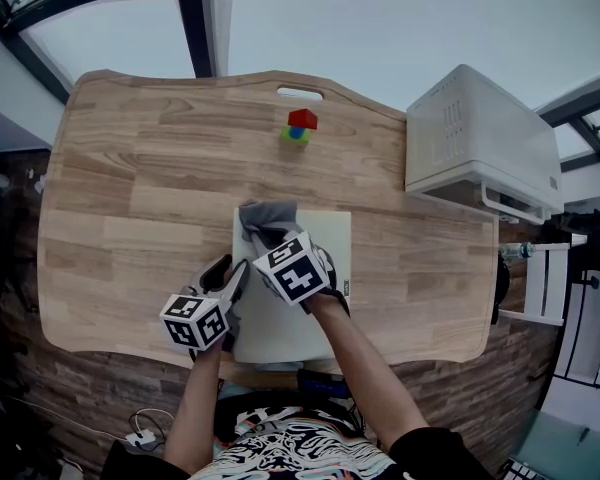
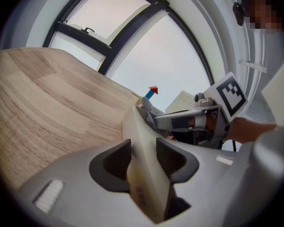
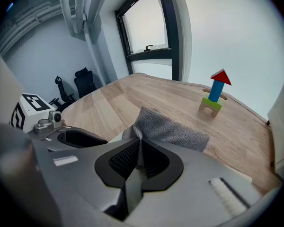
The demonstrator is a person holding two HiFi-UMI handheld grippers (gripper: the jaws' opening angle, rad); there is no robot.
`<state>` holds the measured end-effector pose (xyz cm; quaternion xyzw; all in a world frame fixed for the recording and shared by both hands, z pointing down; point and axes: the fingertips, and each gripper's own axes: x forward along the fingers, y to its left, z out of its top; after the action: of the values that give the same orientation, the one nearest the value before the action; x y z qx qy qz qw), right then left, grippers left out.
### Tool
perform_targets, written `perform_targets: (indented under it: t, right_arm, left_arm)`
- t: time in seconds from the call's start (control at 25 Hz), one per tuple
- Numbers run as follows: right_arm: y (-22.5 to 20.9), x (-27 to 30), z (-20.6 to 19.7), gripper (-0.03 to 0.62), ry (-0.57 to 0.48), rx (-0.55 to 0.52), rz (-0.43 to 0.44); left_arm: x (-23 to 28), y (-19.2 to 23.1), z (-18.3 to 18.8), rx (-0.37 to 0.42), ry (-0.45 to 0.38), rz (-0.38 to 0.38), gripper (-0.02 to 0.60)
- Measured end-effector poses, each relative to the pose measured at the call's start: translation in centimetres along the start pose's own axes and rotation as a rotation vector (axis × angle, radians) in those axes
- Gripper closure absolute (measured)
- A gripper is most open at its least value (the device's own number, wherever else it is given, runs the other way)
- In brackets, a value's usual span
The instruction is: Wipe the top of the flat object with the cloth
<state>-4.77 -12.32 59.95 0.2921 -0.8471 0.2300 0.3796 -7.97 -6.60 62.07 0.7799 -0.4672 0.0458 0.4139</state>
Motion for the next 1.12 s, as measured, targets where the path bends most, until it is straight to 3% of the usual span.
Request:
perform_targets:
  t: [1.12]
  right_arm:
    - [2.2,-0.3,-1.7,0.585,-0.001,0.008,0.047]
  left_arm:
    - [0.1,0.2,0.0,-0.019,0.001,-0.012,0.38]
